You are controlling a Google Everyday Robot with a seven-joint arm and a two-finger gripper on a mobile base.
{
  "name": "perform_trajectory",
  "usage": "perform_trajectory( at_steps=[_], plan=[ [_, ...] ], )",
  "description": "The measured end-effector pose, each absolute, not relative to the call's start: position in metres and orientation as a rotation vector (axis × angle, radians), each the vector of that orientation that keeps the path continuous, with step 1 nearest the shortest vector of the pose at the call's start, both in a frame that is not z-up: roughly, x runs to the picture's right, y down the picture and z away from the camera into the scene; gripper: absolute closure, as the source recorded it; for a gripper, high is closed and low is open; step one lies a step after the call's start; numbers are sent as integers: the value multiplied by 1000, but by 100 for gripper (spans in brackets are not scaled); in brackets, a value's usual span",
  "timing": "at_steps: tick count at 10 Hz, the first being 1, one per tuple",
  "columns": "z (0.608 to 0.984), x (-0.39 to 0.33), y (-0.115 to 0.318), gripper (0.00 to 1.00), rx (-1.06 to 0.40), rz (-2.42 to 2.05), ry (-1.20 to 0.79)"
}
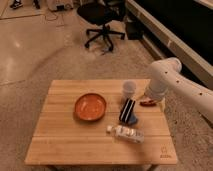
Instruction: Place the eraser in the ceramic cup
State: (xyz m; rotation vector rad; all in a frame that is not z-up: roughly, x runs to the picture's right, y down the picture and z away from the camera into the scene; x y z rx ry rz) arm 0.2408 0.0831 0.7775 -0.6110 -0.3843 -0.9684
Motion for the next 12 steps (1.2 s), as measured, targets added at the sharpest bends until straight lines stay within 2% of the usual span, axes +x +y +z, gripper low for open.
perform_trajectory(
  at_steps=[9, 12],
  plan=[
    [777, 241, 83, 20, -611, -968, -385],
    [780, 220, 97, 20, -600, -949, -455]
  ],
)
